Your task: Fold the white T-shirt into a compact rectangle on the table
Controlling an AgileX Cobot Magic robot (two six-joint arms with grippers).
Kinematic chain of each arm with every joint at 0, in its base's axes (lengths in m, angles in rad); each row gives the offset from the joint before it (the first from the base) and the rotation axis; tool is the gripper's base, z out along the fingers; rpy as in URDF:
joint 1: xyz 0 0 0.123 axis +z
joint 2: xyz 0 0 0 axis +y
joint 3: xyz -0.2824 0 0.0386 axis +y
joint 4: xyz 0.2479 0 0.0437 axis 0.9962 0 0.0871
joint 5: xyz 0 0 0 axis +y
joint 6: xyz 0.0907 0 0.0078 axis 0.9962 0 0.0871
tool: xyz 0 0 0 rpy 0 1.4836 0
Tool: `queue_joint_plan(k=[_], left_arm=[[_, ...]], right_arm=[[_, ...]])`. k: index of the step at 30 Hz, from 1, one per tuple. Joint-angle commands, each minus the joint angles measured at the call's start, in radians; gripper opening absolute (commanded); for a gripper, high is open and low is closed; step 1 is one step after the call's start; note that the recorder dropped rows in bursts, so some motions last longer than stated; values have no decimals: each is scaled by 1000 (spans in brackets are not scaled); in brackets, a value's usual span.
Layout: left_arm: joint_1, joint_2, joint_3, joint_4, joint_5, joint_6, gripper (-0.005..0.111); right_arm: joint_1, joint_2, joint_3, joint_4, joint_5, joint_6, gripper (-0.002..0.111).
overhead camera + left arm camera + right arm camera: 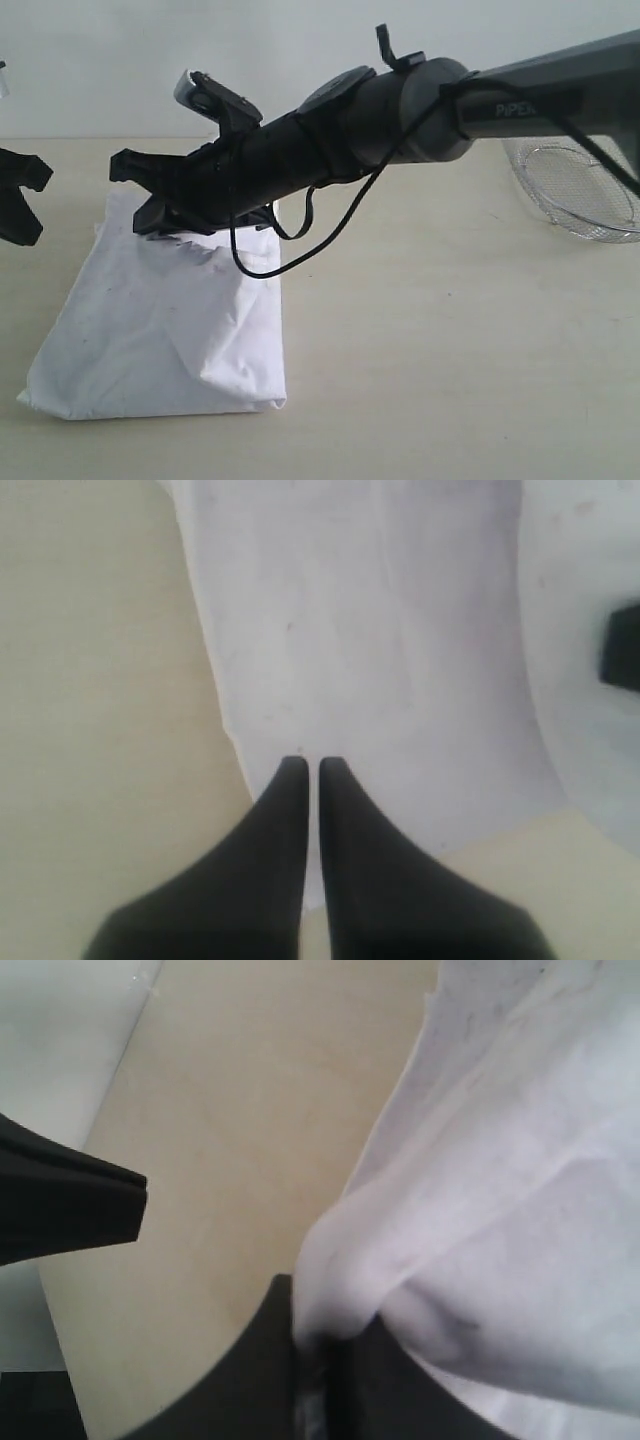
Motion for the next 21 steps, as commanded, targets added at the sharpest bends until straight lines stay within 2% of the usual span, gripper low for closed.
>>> queue_joint_plan(k=[1,8,18,21], left_arm=[[-1,-9,-3,4,-4,-14,5],[-1,-9,-1,4,-2,-14,5],[-1,-9,-1,2,-1,-20,5],[-1,-9,-1,2,-1,-20,5]], right_arm=[[36,39,-37,9,-36,10,0],[83,67,-46,36,-119,12,0],[92,78,-46,90,-174,12,0],[92,80,-46,90,-160,-8,7]])
